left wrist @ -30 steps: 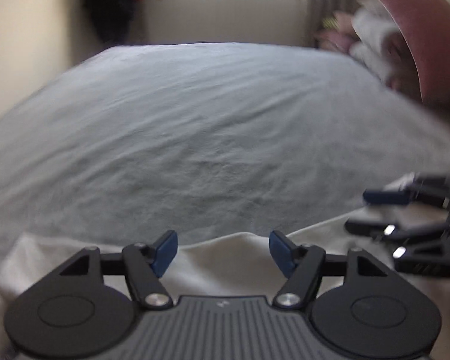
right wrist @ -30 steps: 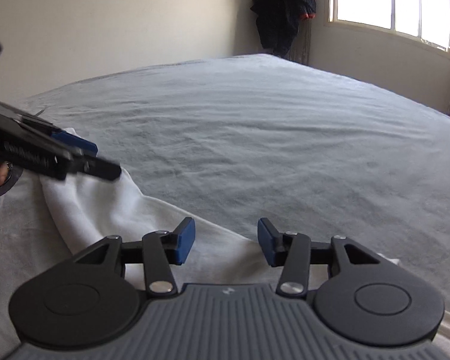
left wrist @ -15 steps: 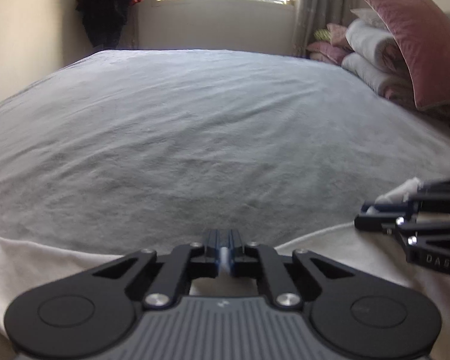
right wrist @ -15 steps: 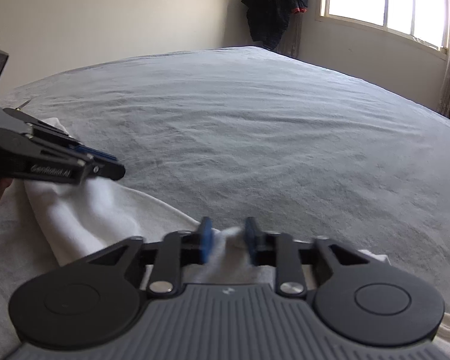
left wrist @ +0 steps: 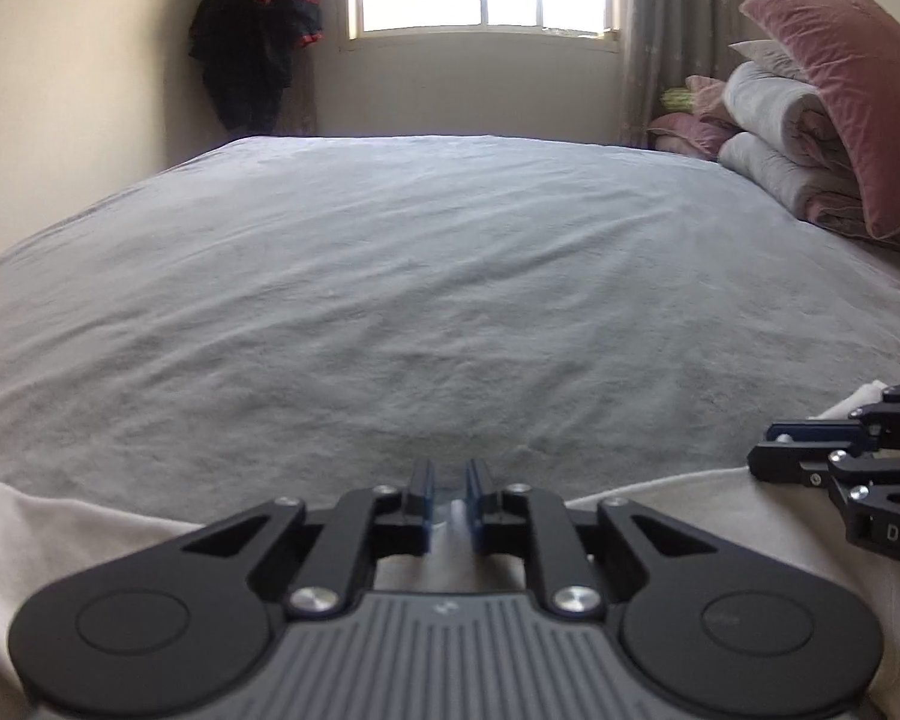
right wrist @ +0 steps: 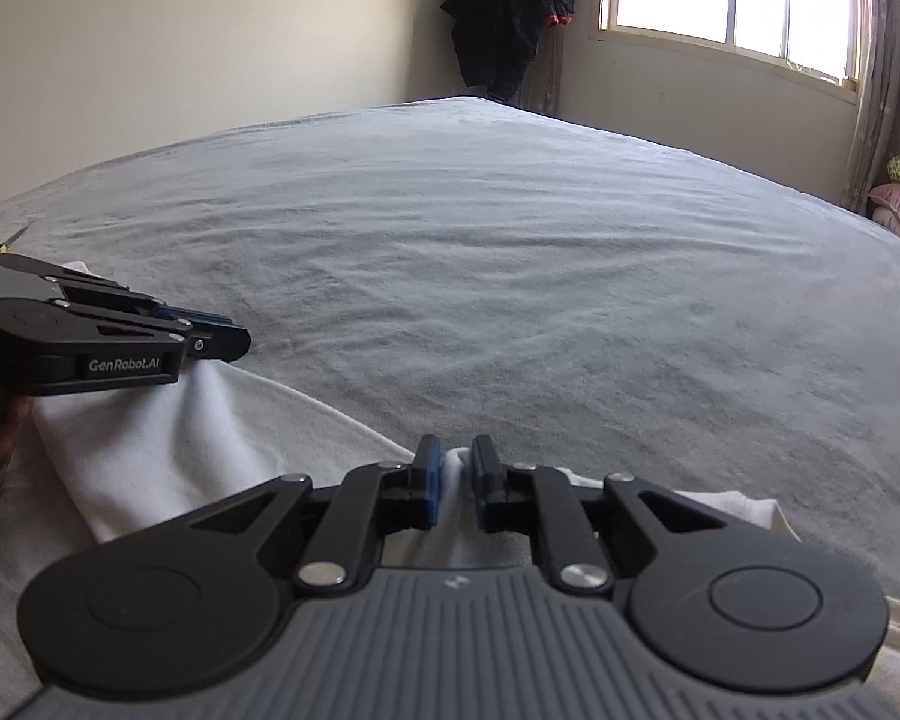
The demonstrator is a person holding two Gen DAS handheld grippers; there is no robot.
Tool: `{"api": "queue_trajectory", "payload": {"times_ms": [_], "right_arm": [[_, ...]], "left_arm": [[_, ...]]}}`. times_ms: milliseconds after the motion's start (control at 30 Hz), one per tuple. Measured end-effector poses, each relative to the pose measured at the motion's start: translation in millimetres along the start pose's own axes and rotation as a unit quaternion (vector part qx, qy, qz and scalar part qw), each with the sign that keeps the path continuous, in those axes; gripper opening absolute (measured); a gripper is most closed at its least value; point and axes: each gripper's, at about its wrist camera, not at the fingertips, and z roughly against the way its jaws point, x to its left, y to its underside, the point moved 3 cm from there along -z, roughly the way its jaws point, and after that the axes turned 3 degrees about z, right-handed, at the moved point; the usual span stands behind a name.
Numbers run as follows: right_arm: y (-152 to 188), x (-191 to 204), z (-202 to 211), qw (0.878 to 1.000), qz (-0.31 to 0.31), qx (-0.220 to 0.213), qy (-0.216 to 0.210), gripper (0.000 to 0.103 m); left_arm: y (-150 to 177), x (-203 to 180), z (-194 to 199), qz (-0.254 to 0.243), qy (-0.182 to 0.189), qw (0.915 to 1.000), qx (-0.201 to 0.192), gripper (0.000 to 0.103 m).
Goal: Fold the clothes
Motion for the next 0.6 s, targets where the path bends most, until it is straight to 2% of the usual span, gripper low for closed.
{"api": "queue_trajectory", "payload": {"times_ms": [33,67,200,267,300,400,600], "right_arm": [[-1,0,1,1.000,-0.003,-0.001,0.000,0.021],[-2,-1,3,1.000,-0.008,-0.002,-0.003,0.022],[-8,-2,15,0.999,-0.032,-0.010,-0.039,0.029],[-11,-1,21,0.997,-0.042,-0.014,-0.063,0.030],[-12,0,22,0.996,-0.043,-0.016,-0.075,0.030],[-13,4,22,0.992,-0.055,-0.015,-0.110,0.030],[-12,28,19,0.989,-0.020,-0.004,-0.143,0.030]], "left_arm": [[-4,1,5,0.005,-0.017,0.9998,-0.003,0.033],[-8,2,11,0.009,-0.035,0.9993,-0.006,0.035],[-16,16,21,0.003,-0.144,0.9895,-0.011,0.034],[-13,31,16,0.005,-0.191,0.9816,0.010,0.013],[-10,40,12,0.011,-0.208,0.9777,0.023,0.012],[1,64,0,0.025,-0.250,0.9668,0.048,0.012],[7,66,-10,-0.006,-0.305,0.9513,0.043,0.015]]}}
